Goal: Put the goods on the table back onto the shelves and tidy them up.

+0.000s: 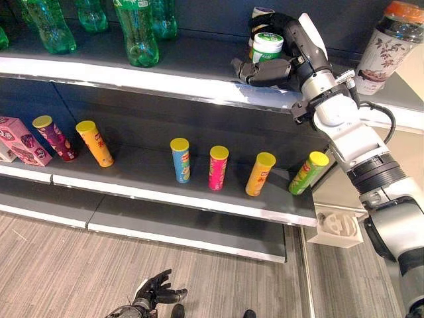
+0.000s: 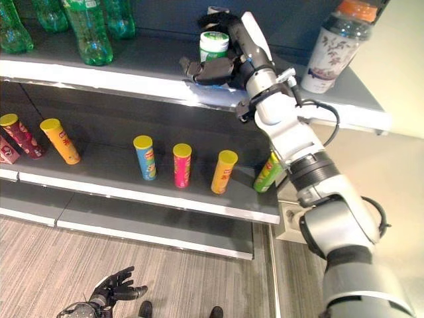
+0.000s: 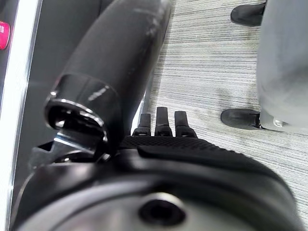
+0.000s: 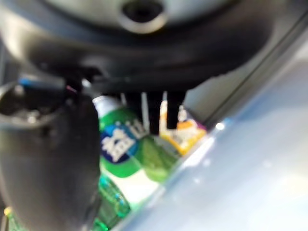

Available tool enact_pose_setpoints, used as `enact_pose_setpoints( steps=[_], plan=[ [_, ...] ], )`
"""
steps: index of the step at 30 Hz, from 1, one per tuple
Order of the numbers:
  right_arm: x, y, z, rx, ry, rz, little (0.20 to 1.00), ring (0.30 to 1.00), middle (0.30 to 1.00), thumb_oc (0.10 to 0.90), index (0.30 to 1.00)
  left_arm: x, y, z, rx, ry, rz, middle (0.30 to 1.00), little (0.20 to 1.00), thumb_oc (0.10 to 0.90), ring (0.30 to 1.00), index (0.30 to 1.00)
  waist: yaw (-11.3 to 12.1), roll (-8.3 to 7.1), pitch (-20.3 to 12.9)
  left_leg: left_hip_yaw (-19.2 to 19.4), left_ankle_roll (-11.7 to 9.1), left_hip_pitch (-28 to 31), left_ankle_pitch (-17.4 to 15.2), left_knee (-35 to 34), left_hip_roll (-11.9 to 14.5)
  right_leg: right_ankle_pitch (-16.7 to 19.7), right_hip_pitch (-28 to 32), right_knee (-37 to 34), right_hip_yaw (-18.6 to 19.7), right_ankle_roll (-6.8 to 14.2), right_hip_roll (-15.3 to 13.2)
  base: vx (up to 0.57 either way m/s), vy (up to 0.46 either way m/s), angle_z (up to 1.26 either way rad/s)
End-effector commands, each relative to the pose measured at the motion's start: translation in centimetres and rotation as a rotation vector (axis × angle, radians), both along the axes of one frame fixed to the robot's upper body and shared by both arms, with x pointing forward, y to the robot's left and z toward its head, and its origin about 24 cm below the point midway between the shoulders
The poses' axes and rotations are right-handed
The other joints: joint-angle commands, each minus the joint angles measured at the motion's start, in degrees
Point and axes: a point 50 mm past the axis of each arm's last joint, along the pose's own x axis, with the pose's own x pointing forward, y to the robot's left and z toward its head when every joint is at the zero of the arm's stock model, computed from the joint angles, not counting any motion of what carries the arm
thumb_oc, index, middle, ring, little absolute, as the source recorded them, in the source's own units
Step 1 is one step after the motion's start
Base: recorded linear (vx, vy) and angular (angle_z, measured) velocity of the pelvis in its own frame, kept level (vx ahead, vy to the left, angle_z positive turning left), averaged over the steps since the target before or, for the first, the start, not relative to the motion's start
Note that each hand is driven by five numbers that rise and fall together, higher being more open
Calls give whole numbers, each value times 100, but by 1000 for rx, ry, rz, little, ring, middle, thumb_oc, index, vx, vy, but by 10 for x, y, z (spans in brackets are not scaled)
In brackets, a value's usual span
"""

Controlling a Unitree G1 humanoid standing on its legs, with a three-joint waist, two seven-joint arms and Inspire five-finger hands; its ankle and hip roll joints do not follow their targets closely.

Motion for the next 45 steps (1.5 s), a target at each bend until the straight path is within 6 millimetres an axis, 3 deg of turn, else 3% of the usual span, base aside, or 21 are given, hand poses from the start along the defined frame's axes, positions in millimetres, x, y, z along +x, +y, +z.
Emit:
enact_pose_setpoints(
  steps=[1, 8, 11, 13, 14, 15, 19, 21, 26, 28, 29, 30, 31, 32, 33, 35, 38, 41, 42, 45],
  plan=[
    [-17, 13, 72, 55, -246, 36, 900, 900, 900, 800, 900, 21, 6, 10, 24, -90, -20, 900, 900, 800, 900, 900, 39, -191, -147, 685, 219, 259, -559, 14, -232, -369, 381, 95, 289, 319, -121, 0, 0, 0],
    [-22, 17, 74, 66, -278, 60, 900, 900, 900, 800, 900, 23, 5, 11, 23, -96, -25, 900, 900, 800, 900, 900, 13, -188, -148, 706, 228, 277, -573, 14, -226, -373, 386, 90, 304, 319, -121, 0, 0, 0],
    [-33, 20, 83, 65, -353, 82, 900, 900, 900, 800, 900, 24, 4, 10, 23, -96, -23, 900, 900, 800, 900, 900, -2, -186, -158, 728, 232, 292, -580, 14, -220, -383, 401, 83, 322, 324, -115, 5, 3, -1],
    [-54, 23, 100, 91, -478, 124, 900, 900, 900, 800, 900, 24, 3, 10, 21, -94, -20, 900, 900, 800, 900, 900, -38, -184, -172, 746, 236, 313, -599, 14, -213, -392, 405, 78, 347, 328, -109, 13, 14, -8],
    [-54, 23, 100, 91, -478, 124, 900, 900, 900, 800, 900, 24, 3, 10, 21, -94, -20, 900, 900, 800, 900, 900, -37, -184, -172, 746, 236, 314, -599, 14, -213, -392, 406, 78, 347, 328, -109, 12, 21, -10],
    [-72, 26, 112, 122, -573, 174, 900, 900, 900, 800, 900, 24, 2, 10, 23, -91, -13, 900, 900, 800, 900, 900, -84, -184, -185, 769, 244, 322, -616, 14, -216, -383, 390, 77, 388, 335, -108, 11, 18, -12],
    [-108, 30, 128, 200, -684, 339, 900, 900, 900, 800, 900, 26, 4, 8, 32, -79, 7, 900, 900, 800, 900, 900, -219, -260, -216, 891, 263, 372, -659, 14, -204, -334, 317, 91, 532, 363, -79, 15, 45, -12],
    [-125, 20, 135, 290, -701, 458, 900, 900, 900, 800, 900, 24, 6, 7, 43, -67, 10, 900, 900, 800, 900, 900, -332, -339, -251, 982, 269, 405, -687, 14, -184, -299, 277, 99, 639, 389, -66, 3, 65, -27],
    [-145, 4, 130, 335, -695, 598, 900, 900, 900, 800, 900, 25, 9, 7, 52, -68, 26, 900, 900, 800, 900, 900, -556, -429, -261, 1245, 297, 449, -726, 14, -168, -154, 90, 141, 947, 460, -39, -17, 72, -36],
    [-156, -7, 121, 337, -684, 656, 900, 900, 900, 800, 900, 27, 12, 8, 58, -77, 38, 900, 900, 800, 900, 900, -747, -459, -245, 1432, 336, 464, -762, 14, -172, -48, -78, 204, 1202, 527, -24, -25, 97, -56],
    [-156, -8, 120, 338, -684, 655, 900, 900, 900, 800, 900, 27, 12, 8, 59, -77, 37, 900, 900, 800, 900, 900, -723, -467, -251, 1450, 337, 464, -765, 14, -172, -47, -90, 209, 1221, 528, -23, -34, 105, -56],
    [-162, -17, 111, 339, -656, 687, 900, 900, 900, 800, 900, 28, 11, 9, 58, -85, 36, 900, 900, 800, 900, 900, -913, -468, -195, 1551, 377, 469, -790, 14, -186, 26, -237, 286, 1433, 579, -2, -28, 78, -55],
    [-162, -18, 110, 341, -656, 684, 900, 900, 900, 800, 900, 28, 12, 9, 61, -83, 33, 900, 900, 800, 900, 900, -873, -483, -207, 1577, 378, 468, -794, 14, -186, 25, -257, 297, 1461, 581, 1, -55, 177, -60],
    [-166, -30, 101, 311, -623, 661, 900, 900, 900, 800, 900, 28, 11, 9, 69, -85, 15, 900, 900, 800, 900, 900, -1083, -504, -133, 1774, 428, 486, -825, 14, -198, 187, -509, 470, 1795, 668, 59, -29, 149, -62],
    [-165, -38, 96, 302, -602, 618, 900, 900, 900, 800, 900, 27, 10, 8, 70, -82, 8, 900, 900, 800, 900, 900, -1215, -504, -88, 1886, 439, 528, -876, 14, -198, 282, -576, 502, 1890, 726, 78, -44, 167, -78],
    [-166, -43, 95, 308, -603, 593, 900, 900, 900, 800, 900, 26, 13, 8, 78, -80, 21, 900, 900, 800, 900, 900, -1308, -530, -45, 2154, 444, 577, -886, 14, -172, 541, -714, 504, 1981, 830, 86, -39, 61, -117],
    [-158, -54, 88, 291, -555, 500, 900, 900, 900, 800, 900, 25, 17, 8, 87, -74, 26, 900, 900, 800, 900, 900, -1377, -506, 13, 2606, 411, 628, -856, 14, -77, 650, -846, 544, 1635, 845, -10, -61, 33, -119],
    [-159, -58, 92, 280, -566, 461, 900, 900, 900, 800, 900, 29, 19, 10, 96, -83, 26, 900, 900, 800, 900, 900, -1325, -418, 29, 2989, 397, 612, -796, 14, 88, 424, -762, 905, 833, 765, -270, -118, 18, -104],
    [-157, -61, 86, 309, -560, 446, 900, 900, 900, 800, 900, 22, 27, 7, 109, -42, 34, 900, 900, 800, 900, 900, -1297, -378, 16, 3089, 397, 602, -782, 14, 121, 341, -729, 1063, 635, 735, -338, -128, 30, -127],
    [-165, -73, 94, 279, -611, 368, 900, 900, 900, 800, 900, 25, 22, 14, 109, -107, -25, 900, 900, 800, 900, 900, -1131, -363, -58, 3254, 354, 570, -875, 14, 188, 255, -526, 1236, 97, 830, -615, -34, -5, -88]
  ],
)
